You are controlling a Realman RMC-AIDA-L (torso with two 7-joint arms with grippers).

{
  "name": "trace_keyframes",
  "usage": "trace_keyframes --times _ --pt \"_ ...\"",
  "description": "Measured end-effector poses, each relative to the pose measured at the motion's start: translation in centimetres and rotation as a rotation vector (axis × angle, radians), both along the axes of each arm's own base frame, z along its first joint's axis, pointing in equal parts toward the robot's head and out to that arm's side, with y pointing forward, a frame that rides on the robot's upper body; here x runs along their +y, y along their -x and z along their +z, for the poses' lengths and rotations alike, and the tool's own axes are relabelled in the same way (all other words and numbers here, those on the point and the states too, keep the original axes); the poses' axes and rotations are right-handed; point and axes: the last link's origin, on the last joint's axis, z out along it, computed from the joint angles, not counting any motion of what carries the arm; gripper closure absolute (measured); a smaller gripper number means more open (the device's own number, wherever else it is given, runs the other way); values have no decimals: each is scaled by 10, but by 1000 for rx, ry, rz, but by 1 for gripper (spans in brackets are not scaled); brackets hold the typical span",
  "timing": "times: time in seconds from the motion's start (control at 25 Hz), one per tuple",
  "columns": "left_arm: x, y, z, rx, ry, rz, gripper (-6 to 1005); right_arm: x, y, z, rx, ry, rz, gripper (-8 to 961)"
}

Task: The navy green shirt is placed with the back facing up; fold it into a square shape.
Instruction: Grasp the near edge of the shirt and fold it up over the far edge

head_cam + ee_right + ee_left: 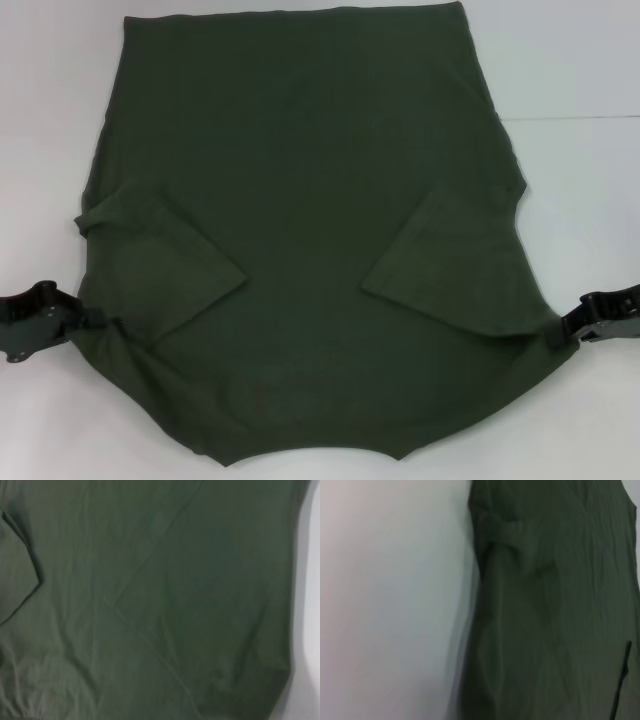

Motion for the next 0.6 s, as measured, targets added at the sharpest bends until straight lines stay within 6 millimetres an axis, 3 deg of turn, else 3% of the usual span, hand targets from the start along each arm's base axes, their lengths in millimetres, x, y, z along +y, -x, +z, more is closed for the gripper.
trace_keyframes --times 0.6 --pt "-16 -17 25 -125 42 -117 911 -19 3 41 116 5 68 923"
